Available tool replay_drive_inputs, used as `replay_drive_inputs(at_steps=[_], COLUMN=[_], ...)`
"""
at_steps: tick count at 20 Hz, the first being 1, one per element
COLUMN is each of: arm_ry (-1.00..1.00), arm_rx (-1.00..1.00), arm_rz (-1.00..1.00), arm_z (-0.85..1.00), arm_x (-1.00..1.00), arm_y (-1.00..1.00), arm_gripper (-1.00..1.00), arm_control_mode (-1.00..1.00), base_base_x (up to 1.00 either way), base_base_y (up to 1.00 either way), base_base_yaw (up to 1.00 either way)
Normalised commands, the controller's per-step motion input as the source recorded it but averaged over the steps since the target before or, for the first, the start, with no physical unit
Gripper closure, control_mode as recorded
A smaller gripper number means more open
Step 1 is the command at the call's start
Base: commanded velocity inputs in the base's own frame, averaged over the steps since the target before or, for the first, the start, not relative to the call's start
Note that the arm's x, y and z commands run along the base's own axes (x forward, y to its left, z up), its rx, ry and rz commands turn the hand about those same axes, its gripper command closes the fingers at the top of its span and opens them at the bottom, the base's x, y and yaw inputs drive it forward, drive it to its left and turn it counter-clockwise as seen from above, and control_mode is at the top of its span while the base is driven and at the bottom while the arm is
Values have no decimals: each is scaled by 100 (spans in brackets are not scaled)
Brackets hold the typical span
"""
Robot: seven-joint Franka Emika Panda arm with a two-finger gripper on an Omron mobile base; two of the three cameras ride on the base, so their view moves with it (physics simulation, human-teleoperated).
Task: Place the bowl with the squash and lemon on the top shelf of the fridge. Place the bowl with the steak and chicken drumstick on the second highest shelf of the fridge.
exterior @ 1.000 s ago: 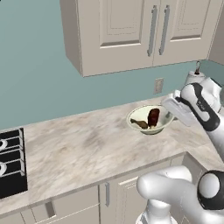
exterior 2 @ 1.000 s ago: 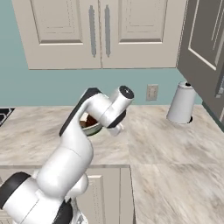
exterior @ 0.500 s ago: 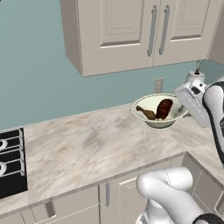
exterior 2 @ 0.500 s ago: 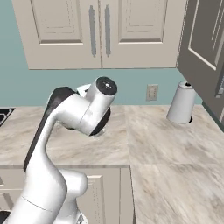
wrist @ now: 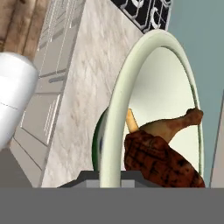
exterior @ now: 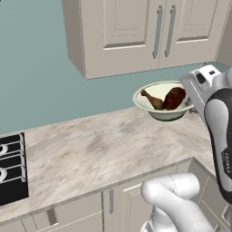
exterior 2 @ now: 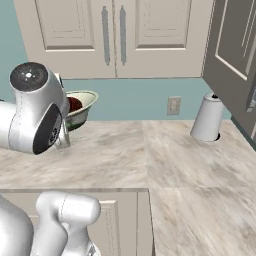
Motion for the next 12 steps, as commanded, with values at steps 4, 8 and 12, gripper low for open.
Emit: replay_drive_inputs(at_steps=[4,8,12], arm_ry=[0,-3,-10], arm_rx=[-1,0,2], arm_rz=[-23,-13,-12], arm_z=[51,0,0], arm_x=[-61,-44,-24], arm_y=[34,0,1], arm_gripper=[100,100,100], arm_control_mode=[-100,-100,-100], base_base_x=[0,0,0], base_base_y=[0,0,0], base_base_yaw=[0,0,0])
